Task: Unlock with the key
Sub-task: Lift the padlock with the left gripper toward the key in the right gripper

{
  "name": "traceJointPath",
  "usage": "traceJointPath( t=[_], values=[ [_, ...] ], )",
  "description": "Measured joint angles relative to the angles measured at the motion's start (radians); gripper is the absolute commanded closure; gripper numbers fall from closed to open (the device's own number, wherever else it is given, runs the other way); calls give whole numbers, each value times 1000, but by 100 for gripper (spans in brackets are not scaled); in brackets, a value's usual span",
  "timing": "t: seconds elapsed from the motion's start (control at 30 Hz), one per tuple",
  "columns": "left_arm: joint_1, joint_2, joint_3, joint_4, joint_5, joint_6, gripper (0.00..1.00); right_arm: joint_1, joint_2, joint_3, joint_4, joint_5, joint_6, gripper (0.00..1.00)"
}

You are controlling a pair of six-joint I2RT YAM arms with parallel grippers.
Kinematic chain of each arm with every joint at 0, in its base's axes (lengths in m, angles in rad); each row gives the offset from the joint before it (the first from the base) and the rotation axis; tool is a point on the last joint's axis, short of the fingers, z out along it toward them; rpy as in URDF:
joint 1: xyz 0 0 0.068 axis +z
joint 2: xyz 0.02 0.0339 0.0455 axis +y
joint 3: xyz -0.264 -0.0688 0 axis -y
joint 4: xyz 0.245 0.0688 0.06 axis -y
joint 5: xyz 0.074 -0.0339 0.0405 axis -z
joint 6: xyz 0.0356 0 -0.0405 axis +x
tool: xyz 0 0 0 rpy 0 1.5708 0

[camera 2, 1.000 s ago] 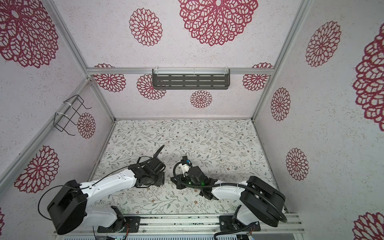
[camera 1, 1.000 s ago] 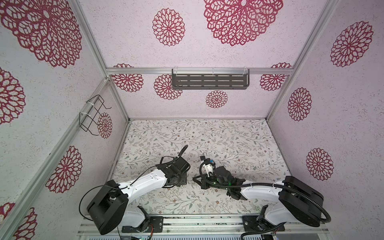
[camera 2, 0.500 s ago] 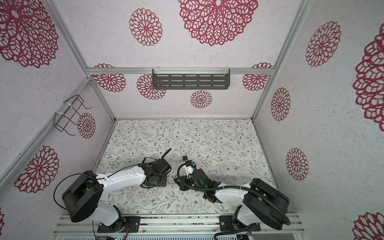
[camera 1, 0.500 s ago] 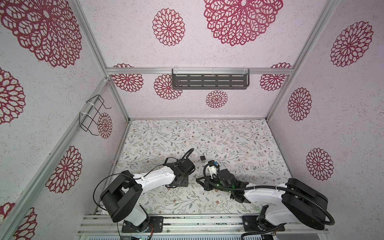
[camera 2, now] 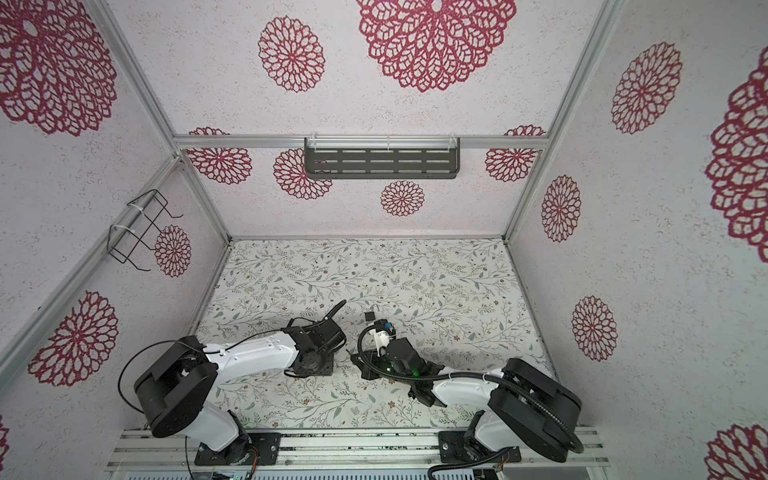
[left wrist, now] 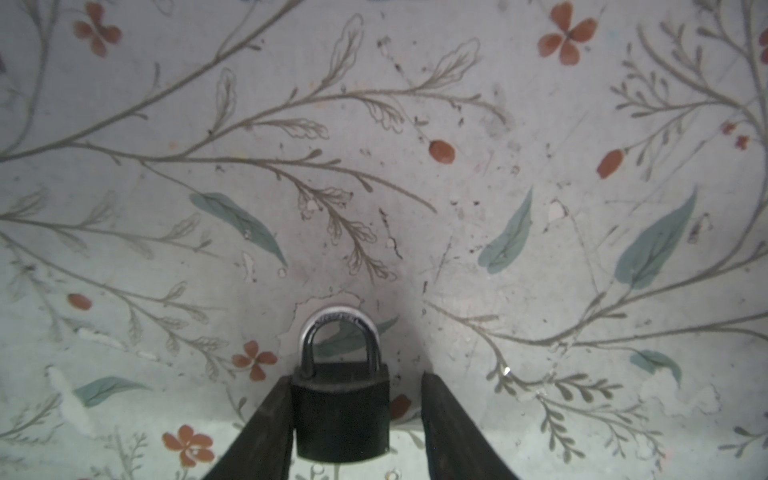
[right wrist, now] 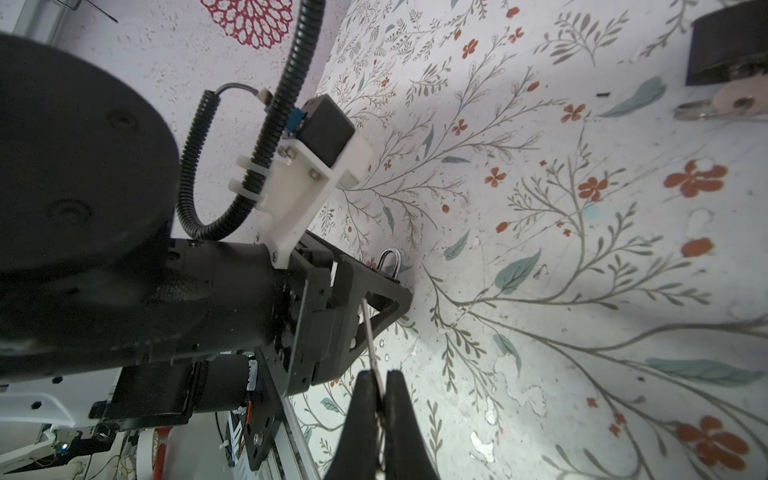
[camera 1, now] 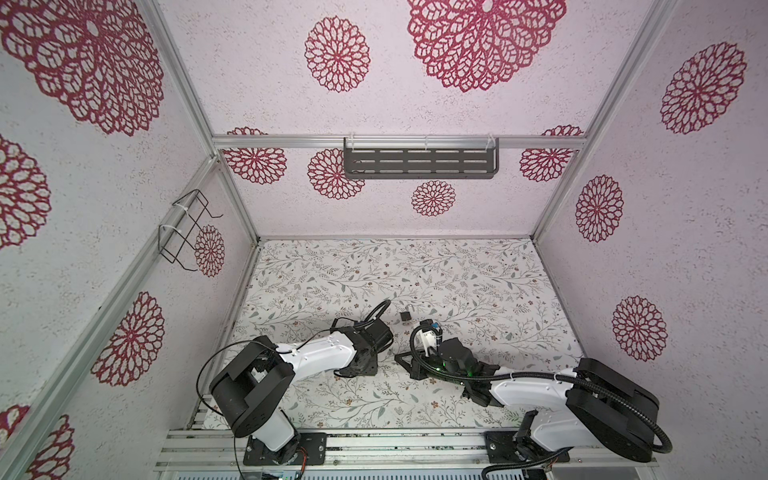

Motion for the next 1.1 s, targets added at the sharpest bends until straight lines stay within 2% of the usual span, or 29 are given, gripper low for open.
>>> traceJointPath(
  t=[0.33,0.6,0.87,1.1],
  values=[
    [-13,17,13,0,-8,-40,58,-7,0,0,1,0,3,100],
    [-18,21,17,4,-15,-40,76,-10,0,0,18,-3,18,100],
    [-20,17,18,0,-28,-45,88,-11,-29,0,16,5,21,100],
    [-20,-25,22,-2,-32,-77,98,-10,-92,2,-53,49,21,100]
  ],
)
